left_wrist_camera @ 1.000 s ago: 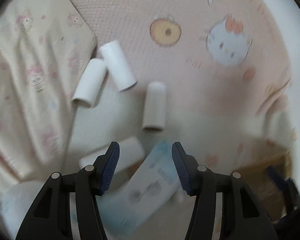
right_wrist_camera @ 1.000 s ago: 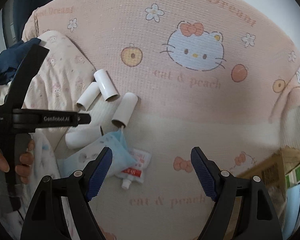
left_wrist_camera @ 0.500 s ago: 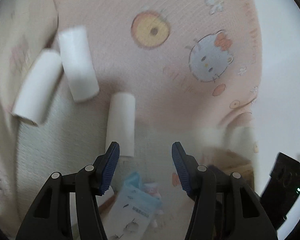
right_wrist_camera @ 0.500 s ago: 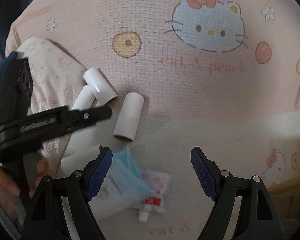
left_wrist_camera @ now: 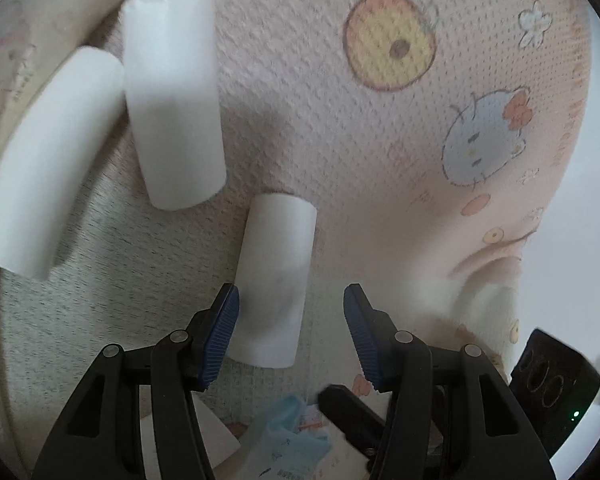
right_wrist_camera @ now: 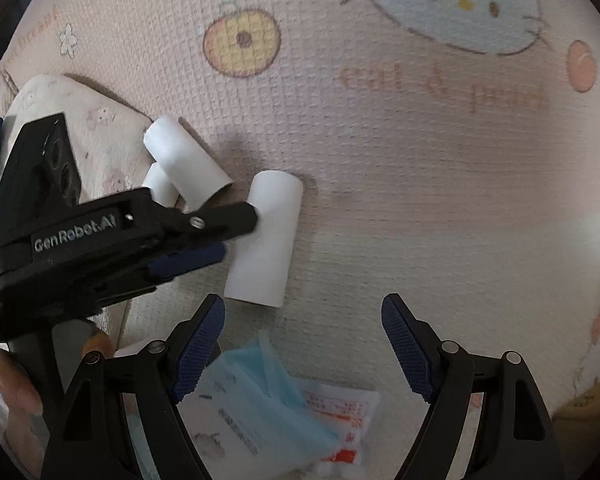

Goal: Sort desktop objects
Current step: 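Close the left gripper around a white tube while the right gripper grasps another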

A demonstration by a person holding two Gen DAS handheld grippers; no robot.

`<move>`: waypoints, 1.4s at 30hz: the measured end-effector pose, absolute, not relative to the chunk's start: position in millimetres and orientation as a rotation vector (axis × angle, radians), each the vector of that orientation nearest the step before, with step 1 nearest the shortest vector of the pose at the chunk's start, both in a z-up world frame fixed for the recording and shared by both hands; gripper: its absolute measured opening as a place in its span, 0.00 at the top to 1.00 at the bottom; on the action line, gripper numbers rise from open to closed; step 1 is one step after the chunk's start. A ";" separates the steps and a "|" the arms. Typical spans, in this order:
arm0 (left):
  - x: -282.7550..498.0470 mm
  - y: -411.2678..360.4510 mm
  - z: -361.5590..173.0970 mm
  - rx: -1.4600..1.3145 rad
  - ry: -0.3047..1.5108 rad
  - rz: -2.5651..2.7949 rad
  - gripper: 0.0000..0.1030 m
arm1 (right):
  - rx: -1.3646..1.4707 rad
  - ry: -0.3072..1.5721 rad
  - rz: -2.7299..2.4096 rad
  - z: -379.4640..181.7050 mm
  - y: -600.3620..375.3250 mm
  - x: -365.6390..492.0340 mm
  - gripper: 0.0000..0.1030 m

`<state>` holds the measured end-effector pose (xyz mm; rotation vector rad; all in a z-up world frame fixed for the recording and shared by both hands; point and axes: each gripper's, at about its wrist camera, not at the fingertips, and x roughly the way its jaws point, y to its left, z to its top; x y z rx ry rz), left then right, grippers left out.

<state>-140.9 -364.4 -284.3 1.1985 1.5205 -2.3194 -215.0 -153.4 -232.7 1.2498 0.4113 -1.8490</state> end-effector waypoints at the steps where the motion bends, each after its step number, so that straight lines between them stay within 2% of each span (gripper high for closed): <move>1: -142.6 -362.8 -285.3 1.205 1.517 -2.318 0.43 | 1.247 0.416 -1.839 -235.2 -157.2 -215.2 0.23; 6: -143.6 -363.0 -290.6 1.225 1.489 -2.288 0.45 | 1.260 0.415 -1.778 -249.5 -172.3 -218.6 0.25; 8: -144.6 -363.3 -294.7 1.235 1.501 -2.275 0.54 | 1.290 0.375 -1.762 -254.2 -174.1 -223.4 0.27; 9: -147.1 -362.6 -296.3 1.240 1.496 -2.269 0.57 | 1.304 0.356 -1.755 -256.7 -174.6 -226.3 0.31; 10: -148.4 -362.1 -297.2 1.242 1.495 -2.272 0.57 | 1.315 0.341 -1.744 -259.1 -175.1 -228.7 0.40; 12: -151.8 -359.9 -296.9 1.244 1.490 -2.290 0.58 | 1.333 0.312 -1.708 -263.5 -176.0 -232.7 0.52; 15: -161.1 -353.0 -296.0 1.267 1.470 -2.321 0.58 | 1.346 0.277 -1.673 -266.4 -175.6 -238.3 0.63; 27: -205.9 -318.7 -306.2 1.426 1.593 -2.285 0.62 | 1.371 0.354 -1.742 -264.3 -139.6 -268.1 0.63; 29: -215.9 -307.8 -302.1 1.466 1.546 -2.279 0.62 | 1.379 0.365 -1.767 -262.8 -130.1 -273.3 0.64; 35: -249.5 -259.6 -281.3 1.673 1.256 -2.284 0.62 | 1.417 0.326 -1.799 -259.0 -94.6 -284.3 0.67; 42: -215.1 -220.8 -286.6 1.736 1.303 -2.234 0.62 | 1.491 0.307 -1.803 -259.1 -50.0 -262.4 0.68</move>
